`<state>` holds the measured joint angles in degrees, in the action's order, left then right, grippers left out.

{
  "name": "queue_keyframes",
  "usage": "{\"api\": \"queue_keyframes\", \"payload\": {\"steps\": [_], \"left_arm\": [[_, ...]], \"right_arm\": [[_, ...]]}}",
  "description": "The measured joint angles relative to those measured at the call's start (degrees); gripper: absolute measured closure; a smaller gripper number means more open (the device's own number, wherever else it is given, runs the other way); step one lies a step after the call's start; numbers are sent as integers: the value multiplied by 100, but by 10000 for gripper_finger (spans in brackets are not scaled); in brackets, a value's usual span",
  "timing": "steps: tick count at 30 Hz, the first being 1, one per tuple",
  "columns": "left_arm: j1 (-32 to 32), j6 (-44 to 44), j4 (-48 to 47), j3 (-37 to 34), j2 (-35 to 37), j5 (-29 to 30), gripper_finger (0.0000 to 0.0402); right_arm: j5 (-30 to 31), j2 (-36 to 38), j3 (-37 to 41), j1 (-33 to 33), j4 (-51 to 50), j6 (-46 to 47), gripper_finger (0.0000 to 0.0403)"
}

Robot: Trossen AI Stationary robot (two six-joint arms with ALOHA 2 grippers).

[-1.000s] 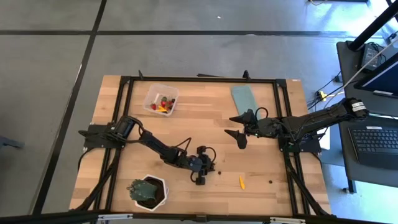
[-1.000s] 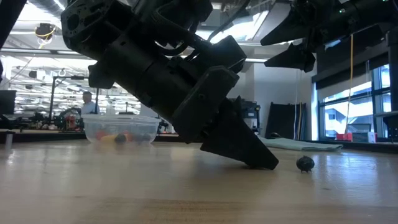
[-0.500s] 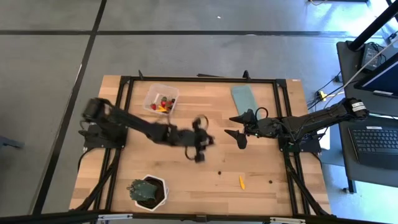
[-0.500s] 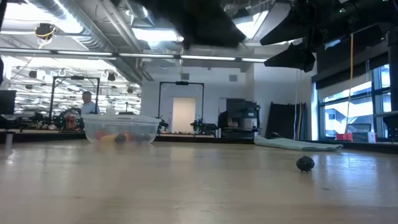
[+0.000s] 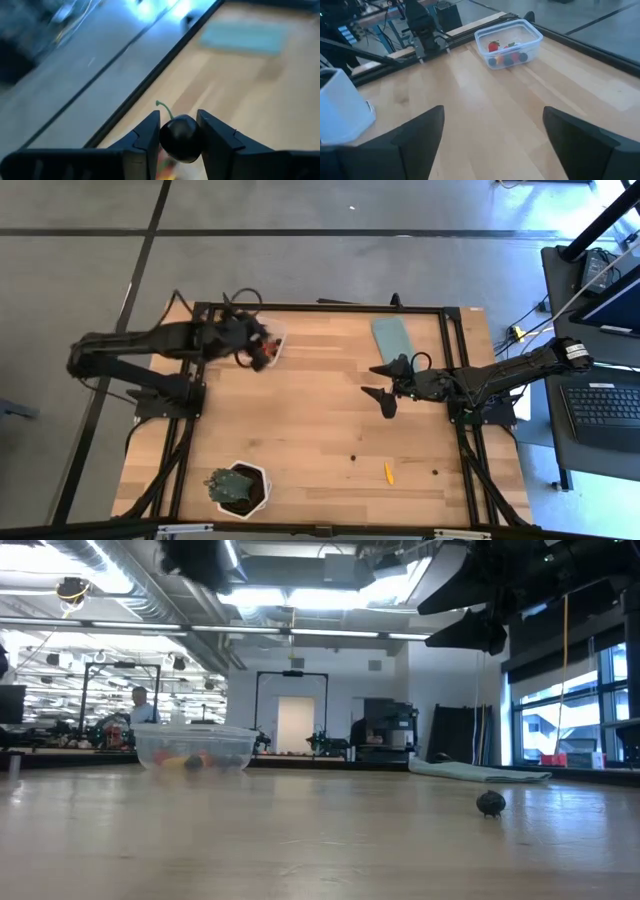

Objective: Pick and placing Produce into tupperware
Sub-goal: Put the black cherry into the transparent bin, then put the blueberry into the transparent bin

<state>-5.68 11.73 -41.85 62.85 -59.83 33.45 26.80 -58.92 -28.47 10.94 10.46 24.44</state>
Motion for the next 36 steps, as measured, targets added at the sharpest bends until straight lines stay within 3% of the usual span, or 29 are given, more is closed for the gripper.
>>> {"api": "queue_keyframes", "payload": {"steps": [5, 7, 12, 17, 25, 31, 36], "left_arm": [[-772, 279, -1211, 0, 77, -20, 297], [-1102, 277, -1269, -27, -64, -92, 298], [-2003, 337, -1271, -278, -577, -1071, 298], [-2636, 463, -1355, -698, -1280, -1053, 289], [-2813, 422, -575, -1420, -2070, -1076, 298], [-2817, 309, -73, -1547, -2406, -1067, 266], [-2816, 164, 283, -1547, -2509, -1067, 265]], "right_arm": [[121, -2, 0, -48, 15, -218, 64], [134, -1, 0, -104, 15, -236, 64], [135, -2, 0, -254, 48, -92, 64], [134, -2, 0, -317, 50, 95, 64], [130, -2, 0, -317, 50, 101, 64], [128, -2, 0, -317, 50, 99, 64], [126, -2, 0, -317, 52, 112, 64]]}}
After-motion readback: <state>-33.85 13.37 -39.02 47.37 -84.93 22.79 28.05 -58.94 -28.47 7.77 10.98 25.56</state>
